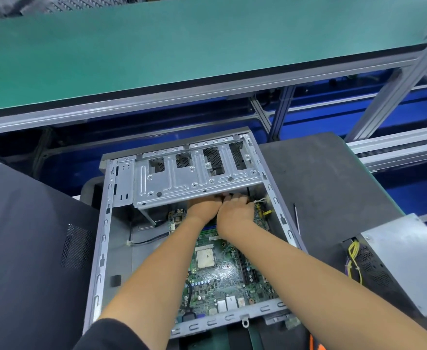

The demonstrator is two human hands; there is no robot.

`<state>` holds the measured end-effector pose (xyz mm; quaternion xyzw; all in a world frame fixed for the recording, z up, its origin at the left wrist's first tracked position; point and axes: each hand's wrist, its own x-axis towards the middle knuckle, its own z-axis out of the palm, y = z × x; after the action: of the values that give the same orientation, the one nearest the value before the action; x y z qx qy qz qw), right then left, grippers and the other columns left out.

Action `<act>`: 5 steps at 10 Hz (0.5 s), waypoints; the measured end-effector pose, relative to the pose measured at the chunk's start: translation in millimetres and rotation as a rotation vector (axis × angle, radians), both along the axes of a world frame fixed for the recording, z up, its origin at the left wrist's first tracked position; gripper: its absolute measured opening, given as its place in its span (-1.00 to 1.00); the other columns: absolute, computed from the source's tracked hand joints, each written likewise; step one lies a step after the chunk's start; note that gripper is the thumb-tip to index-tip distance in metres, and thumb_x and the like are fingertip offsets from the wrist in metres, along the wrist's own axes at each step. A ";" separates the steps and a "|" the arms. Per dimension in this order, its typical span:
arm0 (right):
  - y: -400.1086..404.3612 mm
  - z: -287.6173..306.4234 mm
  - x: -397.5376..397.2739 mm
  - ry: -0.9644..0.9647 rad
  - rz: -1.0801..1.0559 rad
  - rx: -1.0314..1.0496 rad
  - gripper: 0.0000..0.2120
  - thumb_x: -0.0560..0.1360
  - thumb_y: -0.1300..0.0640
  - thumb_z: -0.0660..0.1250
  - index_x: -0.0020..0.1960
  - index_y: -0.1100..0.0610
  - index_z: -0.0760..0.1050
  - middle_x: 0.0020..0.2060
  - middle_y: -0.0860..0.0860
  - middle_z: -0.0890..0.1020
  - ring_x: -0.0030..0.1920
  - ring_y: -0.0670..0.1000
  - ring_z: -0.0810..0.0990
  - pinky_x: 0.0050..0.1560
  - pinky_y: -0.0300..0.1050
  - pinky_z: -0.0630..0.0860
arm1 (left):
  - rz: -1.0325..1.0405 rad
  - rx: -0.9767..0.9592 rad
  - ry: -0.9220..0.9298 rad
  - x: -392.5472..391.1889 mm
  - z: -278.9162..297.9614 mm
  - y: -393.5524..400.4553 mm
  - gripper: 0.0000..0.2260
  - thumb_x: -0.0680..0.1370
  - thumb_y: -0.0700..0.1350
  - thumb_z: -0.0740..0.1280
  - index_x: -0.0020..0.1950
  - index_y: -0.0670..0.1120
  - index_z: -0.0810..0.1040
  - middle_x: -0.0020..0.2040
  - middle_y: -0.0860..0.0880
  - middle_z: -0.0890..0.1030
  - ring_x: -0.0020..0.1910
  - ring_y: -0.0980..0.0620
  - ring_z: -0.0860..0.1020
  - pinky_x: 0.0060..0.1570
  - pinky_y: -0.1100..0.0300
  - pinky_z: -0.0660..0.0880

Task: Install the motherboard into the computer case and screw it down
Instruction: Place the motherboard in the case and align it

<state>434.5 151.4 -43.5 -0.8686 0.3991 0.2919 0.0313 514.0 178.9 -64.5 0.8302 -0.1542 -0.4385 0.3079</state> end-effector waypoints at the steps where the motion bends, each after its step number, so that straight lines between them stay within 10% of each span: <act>1: -5.3 -1.0 -1.6 -0.029 0.009 0.017 -0.27 0.49 0.05 0.32 0.51 0.24 0.05 0.44 0.17 0.22 0.43 0.19 0.17 0.30 0.09 0.28 | -0.069 0.031 0.002 -4.3 -2.5 -0.4 -0.73 0.64 0.07 0.04 0.08 -0.03 0.46 0.14 -0.04 0.52 0.19 -0.06 0.46 -0.03 0.22 0.27; 2: -8.7 -2.0 -0.7 -0.010 -0.025 0.065 -0.28 0.49 0.06 0.32 0.53 0.16 0.05 0.49 0.20 0.05 0.48 0.20 0.05 0.35 0.08 0.23 | -0.118 -0.014 -0.158 -7.1 1.7 -0.8 -0.72 0.65 -0.07 0.05 -0.23 -0.07 0.37 -0.27 0.02 0.45 -0.10 -0.05 0.46 -0.29 0.21 0.28; 3: -14.2 -3.6 2.8 0.022 -0.055 0.111 -0.18 0.47 0.09 0.36 0.56 0.14 -0.06 0.53 0.21 -0.11 0.52 0.23 -0.12 0.41 0.13 0.14 | -0.150 0.025 -0.138 -7.6 -6.9 -5.9 -0.73 0.66 -0.03 0.03 -0.11 -0.08 0.44 -0.15 -0.09 0.55 -0.17 -0.04 0.47 -0.17 0.20 0.35; 5: -17.7 -6.6 10.2 -0.007 -0.054 0.098 -0.34 0.47 0.08 0.33 0.49 0.12 0.14 0.40 0.11 0.32 0.41 0.20 0.16 0.28 0.09 0.20 | 0.152 -0.085 0.051 0.5 1.5 -9.3 -0.86 0.63 -0.04 0.18 0.03 -0.03 0.52 0.39 -0.17 0.42 0.37 -0.11 0.39 0.23 0.18 0.35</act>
<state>444.7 133.8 -50.0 -0.8561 0.4073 0.3071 0.0832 514.5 169.6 -63.0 0.8142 -0.1014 -0.4282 0.3788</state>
